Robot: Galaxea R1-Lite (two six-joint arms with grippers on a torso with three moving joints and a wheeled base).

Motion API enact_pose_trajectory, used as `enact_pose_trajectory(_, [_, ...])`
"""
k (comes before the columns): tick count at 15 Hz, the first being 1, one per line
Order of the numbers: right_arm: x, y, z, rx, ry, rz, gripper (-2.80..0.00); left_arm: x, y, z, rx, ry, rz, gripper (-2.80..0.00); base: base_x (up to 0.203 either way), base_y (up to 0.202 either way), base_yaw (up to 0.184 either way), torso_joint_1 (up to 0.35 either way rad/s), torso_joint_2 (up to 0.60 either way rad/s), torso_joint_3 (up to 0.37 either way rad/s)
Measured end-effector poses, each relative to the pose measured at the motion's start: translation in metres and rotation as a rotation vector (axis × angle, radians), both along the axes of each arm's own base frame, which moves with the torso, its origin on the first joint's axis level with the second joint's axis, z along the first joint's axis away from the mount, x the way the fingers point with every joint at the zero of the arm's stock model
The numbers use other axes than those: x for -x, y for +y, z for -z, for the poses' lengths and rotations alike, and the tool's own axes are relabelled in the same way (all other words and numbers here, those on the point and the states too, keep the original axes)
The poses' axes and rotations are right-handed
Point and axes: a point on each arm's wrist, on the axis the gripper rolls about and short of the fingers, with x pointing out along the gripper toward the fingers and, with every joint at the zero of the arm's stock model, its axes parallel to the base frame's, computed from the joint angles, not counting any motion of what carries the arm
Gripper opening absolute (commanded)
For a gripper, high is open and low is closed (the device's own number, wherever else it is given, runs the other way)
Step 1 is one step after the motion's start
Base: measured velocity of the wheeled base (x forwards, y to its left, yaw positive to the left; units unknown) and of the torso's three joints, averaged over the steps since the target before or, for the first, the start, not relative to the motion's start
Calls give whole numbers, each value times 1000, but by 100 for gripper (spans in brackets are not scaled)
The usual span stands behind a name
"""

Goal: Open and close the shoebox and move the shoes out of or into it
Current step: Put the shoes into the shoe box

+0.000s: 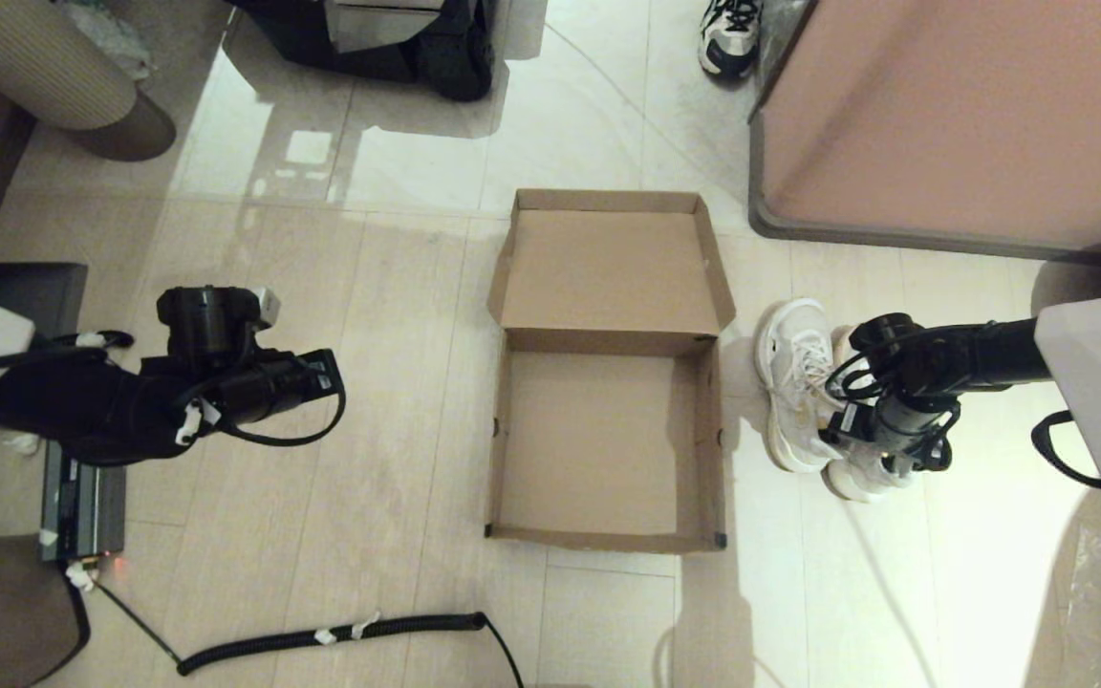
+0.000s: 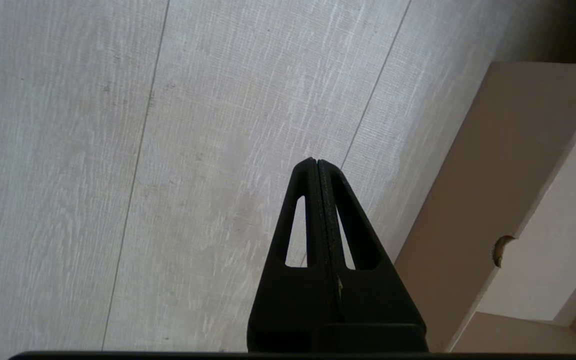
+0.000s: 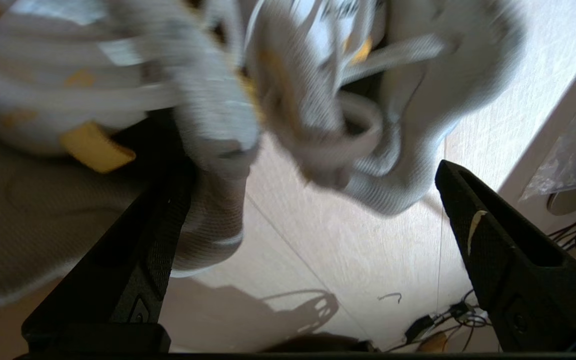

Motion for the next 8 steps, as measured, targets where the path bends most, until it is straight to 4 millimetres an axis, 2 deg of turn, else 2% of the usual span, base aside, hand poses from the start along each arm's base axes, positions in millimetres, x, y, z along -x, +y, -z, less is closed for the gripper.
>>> enact_pose_trajectory(4, [-1,6,7,-3,-23,-16,0,1,1,0,0,3,-2,-280,0,0,0,0,0,0])
enact_pose_trajectory(8, [-11,7,20,-1,-58,-29,0,1,2,1,0,4,-2,-280,0,0,0,0,0,0])
